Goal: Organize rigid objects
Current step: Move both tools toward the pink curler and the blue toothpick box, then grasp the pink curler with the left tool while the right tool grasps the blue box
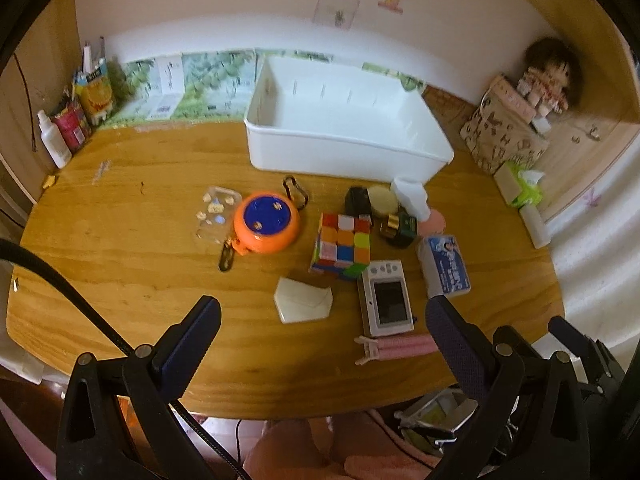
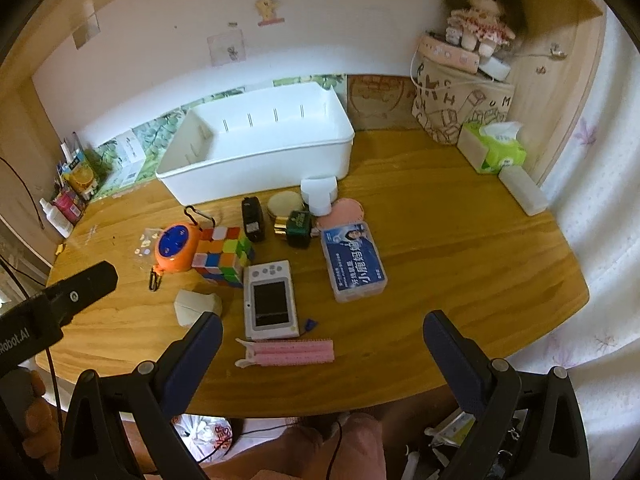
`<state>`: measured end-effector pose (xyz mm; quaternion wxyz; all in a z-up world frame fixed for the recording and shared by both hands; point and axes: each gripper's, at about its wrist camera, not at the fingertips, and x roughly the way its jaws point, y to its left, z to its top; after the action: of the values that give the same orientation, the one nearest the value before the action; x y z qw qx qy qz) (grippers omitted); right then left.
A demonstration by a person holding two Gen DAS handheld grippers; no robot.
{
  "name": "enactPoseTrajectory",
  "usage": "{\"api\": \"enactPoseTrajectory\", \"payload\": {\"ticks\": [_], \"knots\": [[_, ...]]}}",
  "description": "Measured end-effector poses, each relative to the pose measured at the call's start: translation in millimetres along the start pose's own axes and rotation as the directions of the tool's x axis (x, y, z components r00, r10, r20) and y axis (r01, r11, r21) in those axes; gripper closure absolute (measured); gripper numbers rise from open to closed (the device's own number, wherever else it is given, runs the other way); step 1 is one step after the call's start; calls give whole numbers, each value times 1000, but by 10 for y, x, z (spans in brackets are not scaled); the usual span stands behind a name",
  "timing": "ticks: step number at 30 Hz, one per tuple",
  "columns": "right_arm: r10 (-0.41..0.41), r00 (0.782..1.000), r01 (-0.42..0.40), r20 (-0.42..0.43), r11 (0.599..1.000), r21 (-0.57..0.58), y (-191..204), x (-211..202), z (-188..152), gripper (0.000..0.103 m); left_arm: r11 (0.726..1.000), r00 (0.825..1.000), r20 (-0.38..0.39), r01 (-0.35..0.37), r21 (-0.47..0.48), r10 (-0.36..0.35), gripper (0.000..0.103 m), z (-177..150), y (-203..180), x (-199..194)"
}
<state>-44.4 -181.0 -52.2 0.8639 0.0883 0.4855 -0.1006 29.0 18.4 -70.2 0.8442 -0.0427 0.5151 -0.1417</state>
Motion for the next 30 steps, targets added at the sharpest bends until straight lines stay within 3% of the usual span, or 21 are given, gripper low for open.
{"api": "enactPoseTrajectory", "payload": {"ticks": [6, 14, 22, 30], "knots": [[46, 998, -47, -52, 999, -14, -200, 205, 118, 2, 998, 998, -49, -47, -52, 44, 1, -23, -178, 153], [122, 986, -141, -117, 975, -172, -477, 499, 390, 2, 958, 992, -82, -118, -260, 99, 1, -122, -472, 299], [187, 966, -240, -180, 907, -345, -716, 682, 558, 2, 855, 984, -135, -172, -490, 120, 1, -325, -629, 495], [255, 926, -346, -278, 868, -356, -915, 960, 716, 2, 737, 977, -197, -193, -647, 83, 2, -512, -693, 696]]}}
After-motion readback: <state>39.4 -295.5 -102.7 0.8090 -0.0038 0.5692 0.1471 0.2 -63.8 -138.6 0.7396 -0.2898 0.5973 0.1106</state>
